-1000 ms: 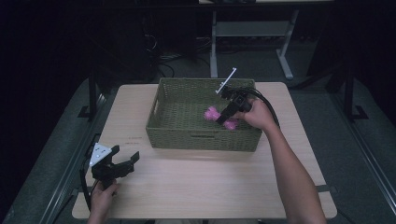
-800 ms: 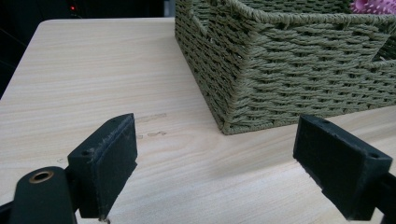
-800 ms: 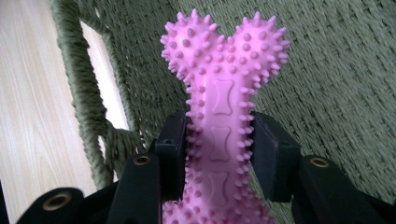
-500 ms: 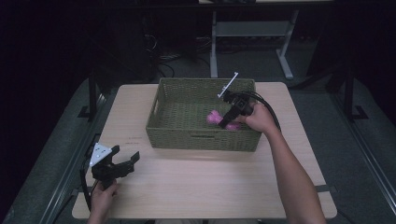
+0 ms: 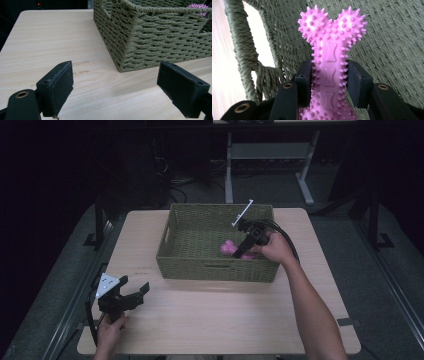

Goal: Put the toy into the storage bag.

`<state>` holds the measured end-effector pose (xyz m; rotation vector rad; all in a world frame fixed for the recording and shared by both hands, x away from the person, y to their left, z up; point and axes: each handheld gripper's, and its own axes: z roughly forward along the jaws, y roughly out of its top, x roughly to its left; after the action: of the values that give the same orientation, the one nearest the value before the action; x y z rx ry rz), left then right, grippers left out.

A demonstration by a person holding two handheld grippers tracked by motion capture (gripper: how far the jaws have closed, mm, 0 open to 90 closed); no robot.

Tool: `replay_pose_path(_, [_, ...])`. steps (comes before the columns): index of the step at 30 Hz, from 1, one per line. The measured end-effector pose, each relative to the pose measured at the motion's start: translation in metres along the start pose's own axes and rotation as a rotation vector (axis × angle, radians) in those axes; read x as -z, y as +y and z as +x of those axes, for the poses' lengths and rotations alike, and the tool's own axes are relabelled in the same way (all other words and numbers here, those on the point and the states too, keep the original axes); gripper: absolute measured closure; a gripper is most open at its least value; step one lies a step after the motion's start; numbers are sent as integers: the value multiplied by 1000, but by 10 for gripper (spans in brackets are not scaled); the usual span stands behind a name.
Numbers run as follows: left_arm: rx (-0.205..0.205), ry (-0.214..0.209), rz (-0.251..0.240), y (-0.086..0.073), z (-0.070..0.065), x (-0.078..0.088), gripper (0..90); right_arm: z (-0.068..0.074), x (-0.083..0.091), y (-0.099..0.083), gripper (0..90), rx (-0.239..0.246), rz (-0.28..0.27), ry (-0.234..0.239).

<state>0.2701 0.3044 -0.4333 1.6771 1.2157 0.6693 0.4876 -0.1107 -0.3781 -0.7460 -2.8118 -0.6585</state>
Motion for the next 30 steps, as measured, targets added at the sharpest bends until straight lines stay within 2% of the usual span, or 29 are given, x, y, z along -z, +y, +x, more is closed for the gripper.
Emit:
replay_pose_path(6, [0, 1, -1, 0, 0, 0, 130, 1, 0, 2, 570, -2, -18, 7])
replay_pose_path(10, [0, 1, 1, 0, 0, 0, 129, -1, -4, 1, 562, -15, 9, 2])
replay_pose_path(12, [0, 2, 0, 0, 0, 0, 129, -1, -2, 1, 563, -21, -11, 15])
replay_pose_path(16, [-2, 0, 0, 0, 0, 0, 129, 0, 3, 2, 563, -22, -34, 7])
replay_pose_path(23, [1, 3, -2, 0, 0, 0, 130, 2, 5, 0, 550, -21, -27, 3])
replay_pose_path(30, [-1, 1, 4, 0, 0, -1, 130, 3, 5, 1, 472, -24, -32, 0])
